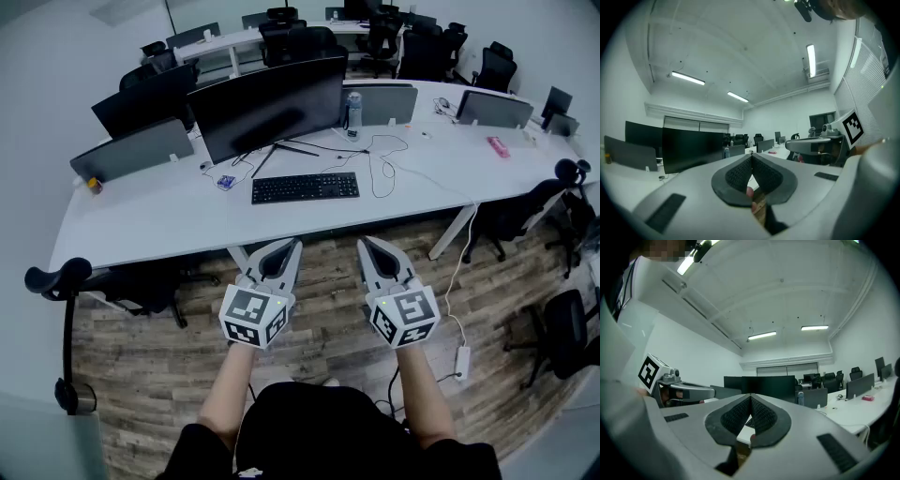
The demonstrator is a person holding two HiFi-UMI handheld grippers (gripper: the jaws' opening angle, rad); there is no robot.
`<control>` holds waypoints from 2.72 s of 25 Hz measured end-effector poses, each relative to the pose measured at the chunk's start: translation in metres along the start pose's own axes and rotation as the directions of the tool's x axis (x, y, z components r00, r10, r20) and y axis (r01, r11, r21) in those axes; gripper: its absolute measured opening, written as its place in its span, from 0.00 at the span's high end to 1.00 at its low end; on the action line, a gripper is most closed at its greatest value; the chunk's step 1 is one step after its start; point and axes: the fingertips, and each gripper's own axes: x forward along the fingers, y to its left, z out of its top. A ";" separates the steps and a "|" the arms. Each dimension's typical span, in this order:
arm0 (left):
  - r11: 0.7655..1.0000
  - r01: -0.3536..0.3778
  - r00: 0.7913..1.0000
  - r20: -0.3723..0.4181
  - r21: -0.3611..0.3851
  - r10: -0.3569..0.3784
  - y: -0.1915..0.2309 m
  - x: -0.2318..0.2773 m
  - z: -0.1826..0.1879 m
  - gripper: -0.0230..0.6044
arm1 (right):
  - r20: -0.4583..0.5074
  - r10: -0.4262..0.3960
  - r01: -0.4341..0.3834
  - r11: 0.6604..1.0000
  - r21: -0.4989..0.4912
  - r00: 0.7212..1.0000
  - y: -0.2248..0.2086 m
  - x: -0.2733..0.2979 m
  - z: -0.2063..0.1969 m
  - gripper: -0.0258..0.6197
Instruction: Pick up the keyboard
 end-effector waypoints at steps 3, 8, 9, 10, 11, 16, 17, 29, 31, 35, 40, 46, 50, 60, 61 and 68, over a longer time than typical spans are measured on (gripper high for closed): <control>1.000 0.000 1.000 0.001 0.001 0.000 -0.007 0.007 -0.001 0.96 | 0.008 0.008 -0.008 1.000 0.001 1.000 -0.008 -0.003 -0.001 0.96; 1.000 -0.003 1.000 -0.004 0.003 0.003 -0.014 0.015 -0.002 0.96 | 0.026 0.019 -0.020 0.999 0.034 0.999 -0.021 -0.006 -0.002 0.96; 1.000 -0.003 1.000 -0.006 0.003 0.003 -0.015 0.017 -0.002 0.96 | 0.026 0.022 -0.023 0.999 0.037 0.999 -0.023 -0.006 -0.001 0.96; 1.000 -0.004 1.000 -0.008 0.004 0.004 -0.015 0.019 -0.002 0.96 | 0.026 0.024 -0.025 0.999 0.038 0.999 -0.025 -0.006 -0.001 0.96; 1.000 -0.006 1.000 -0.009 0.004 0.006 -0.014 0.020 -0.002 0.96 | 0.026 0.026 -0.027 0.999 0.039 0.999 -0.026 -0.005 -0.002 0.96; 1.000 -0.007 1.000 -0.015 0.003 0.007 -0.009 0.030 -0.005 0.96 | 0.021 0.031 -0.032 0.998 0.047 0.999 -0.032 0.003 -0.006 0.96; 1.000 -0.006 1.000 -0.016 0.002 0.006 -0.008 0.032 -0.005 0.96 | 0.018 0.032 -0.033 0.998 0.048 0.999 -0.033 0.006 -0.007 0.95; 1.000 0.005 1.000 -0.025 -0.014 -0.006 0.024 0.061 -0.011 0.96 | 0.001 0.023 -0.023 0.998 0.051 1.000 -0.045 0.045 -0.014 0.96; 1.000 0.006 1.000 -0.028 -0.018 -0.007 0.032 0.068 -0.012 0.96 | -0.003 0.021 -0.021 0.998 0.053 1.000 -0.049 0.055 -0.016 0.96; 1.000 0.015 0.999 -0.037 -0.021 -0.016 0.049 0.083 -0.015 0.96 | -0.007 0.013 -0.013 0.999 0.052 1.000 -0.055 0.075 -0.018 0.96; 1.000 0.026 0.999 -0.042 -0.017 -0.027 0.070 0.104 -0.014 0.96 | -0.012 0.011 -0.010 0.999 0.039 1.000 -0.065 0.102 -0.016 0.95; 0.999 0.045 0.998 -0.036 -0.013 -0.045 0.095 0.131 -0.008 0.96 | -0.025 -0.006 0.006 0.999 0.033 1.000 -0.080 0.132 -0.016 0.95; 0.999 0.052 0.998 -0.034 -0.016 -0.052 0.114 0.146 -0.005 0.96 | -0.034 -0.015 0.016 0.999 0.032 0.999 -0.087 0.153 -0.015 0.96; 0.997 0.063 0.997 -0.040 -0.040 -0.065 0.169 0.164 -0.017 0.96 | -0.045 -0.042 0.043 0.999 0.030 0.998 -0.088 0.209 -0.020 0.95; 0.997 0.063 0.997 -0.041 -0.042 -0.065 0.175 0.164 -0.019 0.96 | -0.046 -0.044 0.046 0.998 0.031 0.998 -0.087 0.215 -0.021 0.95; 0.996 0.068 0.997 -0.042 -0.060 -0.071 0.213 0.168 -0.026 0.96 | -0.062 -0.060 0.062 0.998 0.023 0.996 -0.077 0.246 -0.026 0.95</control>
